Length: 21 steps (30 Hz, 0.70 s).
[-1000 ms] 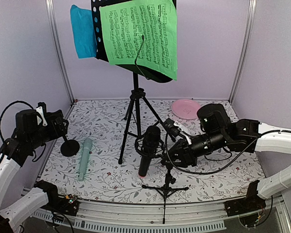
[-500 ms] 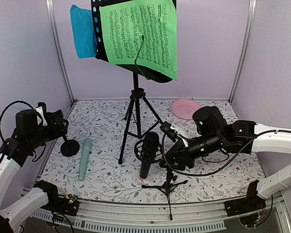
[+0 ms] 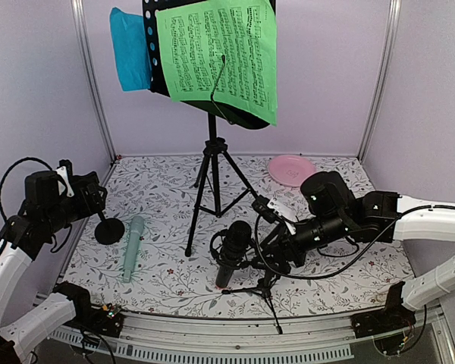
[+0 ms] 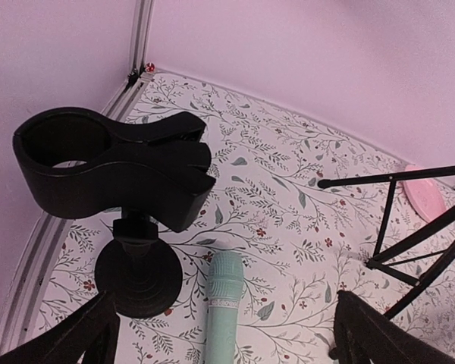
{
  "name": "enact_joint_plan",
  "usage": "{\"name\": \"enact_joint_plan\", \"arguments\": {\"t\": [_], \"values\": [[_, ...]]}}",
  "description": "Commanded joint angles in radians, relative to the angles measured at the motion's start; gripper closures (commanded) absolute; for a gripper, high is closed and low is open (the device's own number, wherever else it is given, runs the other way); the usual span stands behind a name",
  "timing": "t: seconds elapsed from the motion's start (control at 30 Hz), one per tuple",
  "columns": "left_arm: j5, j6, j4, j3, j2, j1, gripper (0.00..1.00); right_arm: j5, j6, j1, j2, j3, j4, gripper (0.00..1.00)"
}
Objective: Pack up the instrument practice props
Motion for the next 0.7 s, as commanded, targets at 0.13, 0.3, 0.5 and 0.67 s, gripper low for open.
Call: {"name": "enact_joint_plan", "arguments": {"t": [0.13, 0.3, 0.5, 0.67], "values": [[0.007, 0.078, 0.069, -0.019, -0.028, 0.0, 0.01, 0.113, -0.02, 0.011, -0.142, -0.164, 0.149, 0.06], [0.278, 0.194, 0.171, -0.002, -0.027, -0.014, 0.01, 0.069, -0.084, 0.011, -0.18, -0.278, 0.304, 0.06], [0.794, 0.289, 0.375, 0.031, 0.069, -0.063, 0.06, 0.031, -0.114, 0.011, -0.169, -0.366, 0.455, 0.13], [0.962, 0.41, 0.402, 0.095, 0.174, -0.187, 0.09, 0.035, -0.093, 0.012, -0.132, -0.399, 0.555, 0.26]]}}
